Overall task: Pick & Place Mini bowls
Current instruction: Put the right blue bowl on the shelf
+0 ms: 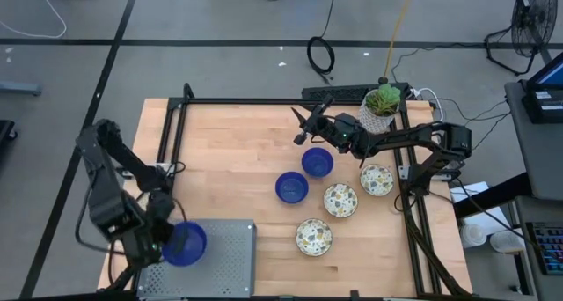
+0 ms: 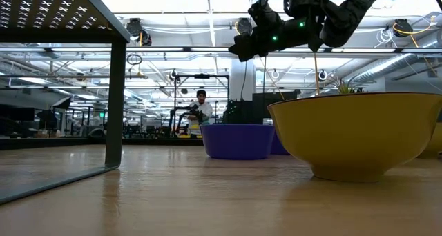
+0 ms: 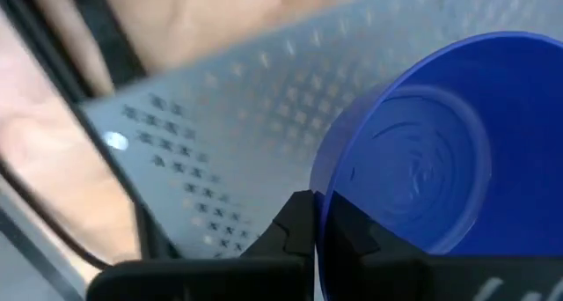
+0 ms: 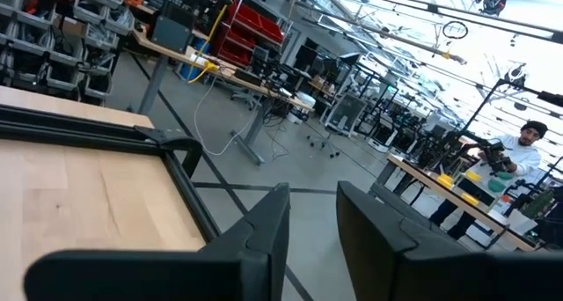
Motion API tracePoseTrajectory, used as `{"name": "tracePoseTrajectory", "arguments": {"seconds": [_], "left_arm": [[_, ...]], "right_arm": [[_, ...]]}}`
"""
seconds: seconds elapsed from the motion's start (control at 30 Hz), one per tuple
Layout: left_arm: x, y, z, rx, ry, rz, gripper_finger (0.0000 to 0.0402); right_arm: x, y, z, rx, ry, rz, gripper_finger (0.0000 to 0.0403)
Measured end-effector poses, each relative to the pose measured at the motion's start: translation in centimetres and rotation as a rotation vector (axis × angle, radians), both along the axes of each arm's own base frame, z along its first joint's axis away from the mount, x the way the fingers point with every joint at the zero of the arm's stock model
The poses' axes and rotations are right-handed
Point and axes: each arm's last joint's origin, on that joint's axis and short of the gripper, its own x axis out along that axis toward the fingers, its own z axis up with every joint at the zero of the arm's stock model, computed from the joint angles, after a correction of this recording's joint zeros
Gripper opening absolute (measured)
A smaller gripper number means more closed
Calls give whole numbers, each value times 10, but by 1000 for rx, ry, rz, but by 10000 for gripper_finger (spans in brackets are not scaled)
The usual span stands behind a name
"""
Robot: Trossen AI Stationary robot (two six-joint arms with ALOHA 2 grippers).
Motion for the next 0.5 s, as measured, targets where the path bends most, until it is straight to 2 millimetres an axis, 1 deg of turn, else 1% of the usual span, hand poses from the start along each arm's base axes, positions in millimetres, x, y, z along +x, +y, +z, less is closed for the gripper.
{"name": "tracePoseTrajectory", "arguments": {"seconds": [0.2,0.3,0.4,0.5], "left_arm": [[6,-11,-32,-30,-34,0,3],[4,-14,-45,-40,-20,-14,8],[1,-15,-52,-34,3,-28,17],[-2,-15,-55,-26,13,-44,21]], "right_arm": [[0,0,0,16,-13,3,86],[0,0,0,16,-13,3,86],[0,0,0,17,-14,4,86],[0,0,0,16,-13,3,86]]}}
